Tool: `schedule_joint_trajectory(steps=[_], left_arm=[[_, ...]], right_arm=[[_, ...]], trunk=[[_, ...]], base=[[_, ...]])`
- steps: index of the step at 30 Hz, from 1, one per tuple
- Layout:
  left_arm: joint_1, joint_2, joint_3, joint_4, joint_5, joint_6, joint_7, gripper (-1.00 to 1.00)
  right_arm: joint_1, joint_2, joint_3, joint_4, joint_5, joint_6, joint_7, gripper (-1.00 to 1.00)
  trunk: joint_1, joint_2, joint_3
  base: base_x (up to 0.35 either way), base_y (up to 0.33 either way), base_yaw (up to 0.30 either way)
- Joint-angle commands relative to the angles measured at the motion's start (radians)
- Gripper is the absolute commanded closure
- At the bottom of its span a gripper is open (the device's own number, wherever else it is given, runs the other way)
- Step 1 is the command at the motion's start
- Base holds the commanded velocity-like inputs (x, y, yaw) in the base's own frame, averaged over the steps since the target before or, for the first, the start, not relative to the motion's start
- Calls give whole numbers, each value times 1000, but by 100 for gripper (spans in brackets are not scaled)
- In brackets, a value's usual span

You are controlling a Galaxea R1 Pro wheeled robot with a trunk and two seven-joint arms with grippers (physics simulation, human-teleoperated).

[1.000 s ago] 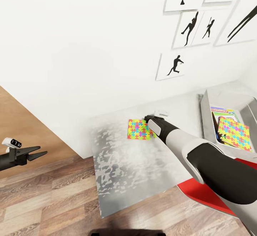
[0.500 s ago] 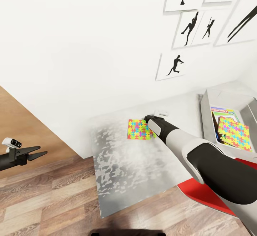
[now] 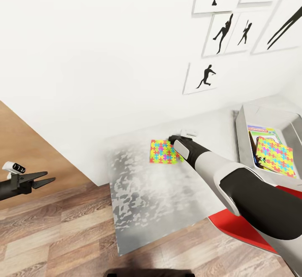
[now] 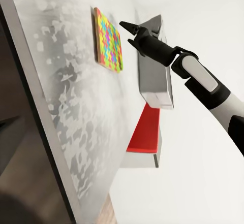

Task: Put all the toys in the child's room - the three board games (two on the bed and one on the table), the two jigsaw puzzles on the table, and the tennis ball on the table - inside the toy box on the table in the child's room.

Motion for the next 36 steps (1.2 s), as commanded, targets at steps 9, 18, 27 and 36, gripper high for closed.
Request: schedule_joint_trajectory(steps=[9, 18, 27, 36], left_arm=[[0, 0, -1, 0, 1, 11, -3, -100], [0, -1, -1, 0, 1, 11, -3, -100], [0, -1, -1, 0, 1, 11, -3, -100], [0, -1, -1, 0, 1, 11, -3, -100]], right_arm=[[-1, 0, 7, -1, -2, 5, 1, -100], [-1, 0, 7, -1, -2, 5, 2, -100], [-1, 0, 6, -5, -3, 6, 1, -100], [-1, 0, -4, -14, -14, 103, 3, -100]], trunk=[[0, -2, -2], [0, -2, -2], [0, -2, -2], [0, -2, -2]], base=[[-99, 0, 0], [-11, 0, 0], [0, 0, 0], [0, 0, 0]])
